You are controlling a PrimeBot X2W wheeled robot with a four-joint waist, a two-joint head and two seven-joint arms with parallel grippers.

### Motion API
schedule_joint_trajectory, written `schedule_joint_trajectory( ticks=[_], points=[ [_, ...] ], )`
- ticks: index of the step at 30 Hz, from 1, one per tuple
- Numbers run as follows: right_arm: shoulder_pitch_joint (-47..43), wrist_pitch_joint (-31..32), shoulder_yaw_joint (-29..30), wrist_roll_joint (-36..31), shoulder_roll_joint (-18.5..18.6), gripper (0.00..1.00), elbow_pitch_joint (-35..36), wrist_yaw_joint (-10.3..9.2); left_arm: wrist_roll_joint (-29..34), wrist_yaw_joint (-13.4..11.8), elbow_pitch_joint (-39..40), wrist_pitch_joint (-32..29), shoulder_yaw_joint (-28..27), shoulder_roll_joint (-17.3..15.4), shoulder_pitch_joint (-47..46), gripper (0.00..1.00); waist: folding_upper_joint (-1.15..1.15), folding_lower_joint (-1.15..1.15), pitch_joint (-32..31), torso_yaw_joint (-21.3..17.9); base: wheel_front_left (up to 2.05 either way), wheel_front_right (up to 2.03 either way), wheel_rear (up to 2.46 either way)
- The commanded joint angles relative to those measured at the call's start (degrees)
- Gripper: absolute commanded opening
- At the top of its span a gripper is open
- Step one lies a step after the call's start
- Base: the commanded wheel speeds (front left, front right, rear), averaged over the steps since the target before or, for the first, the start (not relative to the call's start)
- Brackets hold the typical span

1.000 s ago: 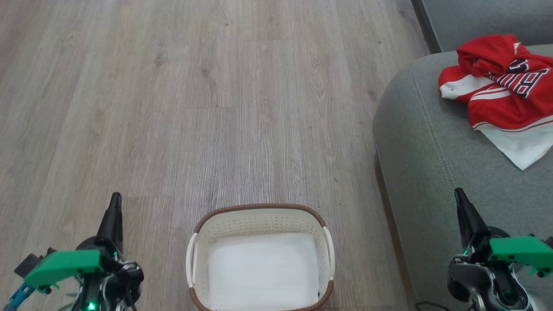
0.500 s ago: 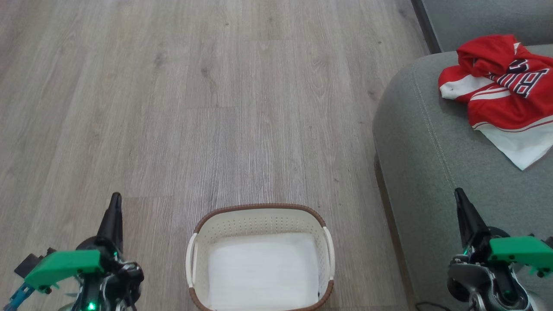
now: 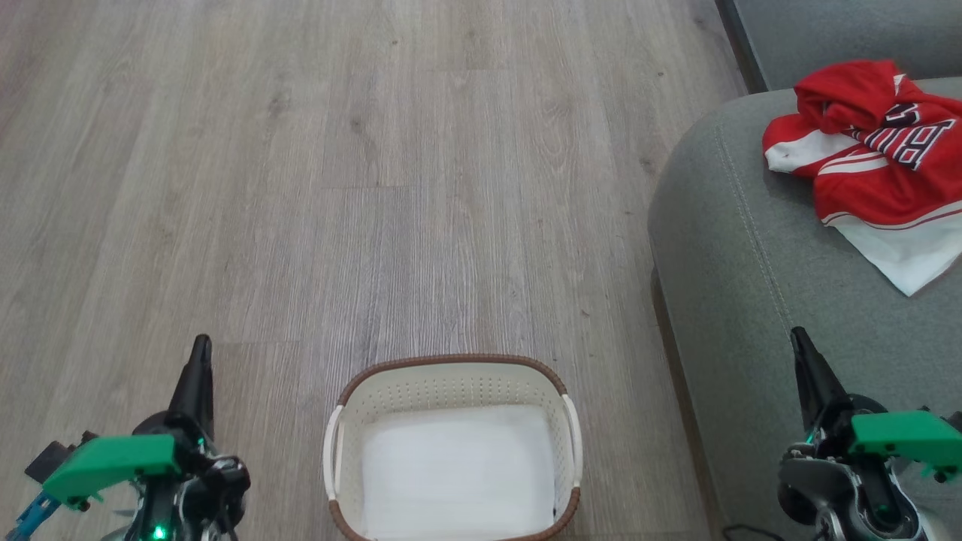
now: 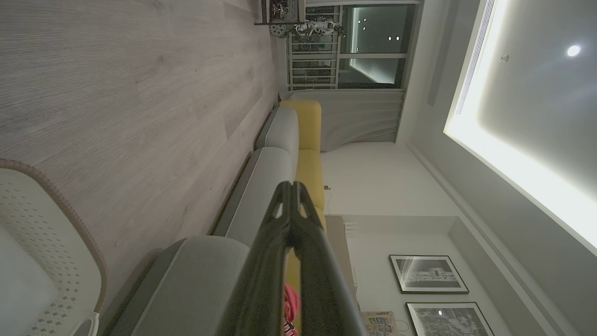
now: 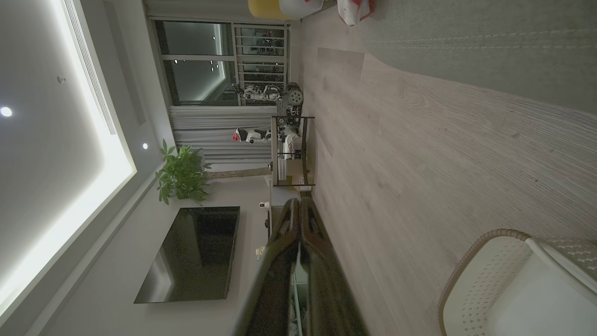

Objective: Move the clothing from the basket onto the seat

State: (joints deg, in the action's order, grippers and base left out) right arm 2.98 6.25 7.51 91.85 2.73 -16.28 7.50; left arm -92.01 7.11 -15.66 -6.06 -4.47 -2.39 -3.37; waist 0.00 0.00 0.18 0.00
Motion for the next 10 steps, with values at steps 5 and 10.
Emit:
schedule_joint_trajectory(
  ticks=[5, 10],
  points=[
    [3.20, 0.24, -0.99, 0.32, 0.15, 0.00, 2.25, -0.01, -0.15, 0.37, 1.61, -0.44, -2.07, -0.49, -2.82, 0.00, 0.00, 0.00, 0.00, 0.00, 0.00, 0.00, 0.00],
    [3.20, 0.24, -1.00, 0.32, 0.15, 0.00, 2.25, -0.01, -0.15, 0.37, 1.61, -0.44, -2.07, -0.49, -2.82, 0.00, 0.00, 0.00, 0.00, 0.00, 0.00, 0.00, 0.00]
  ],
)
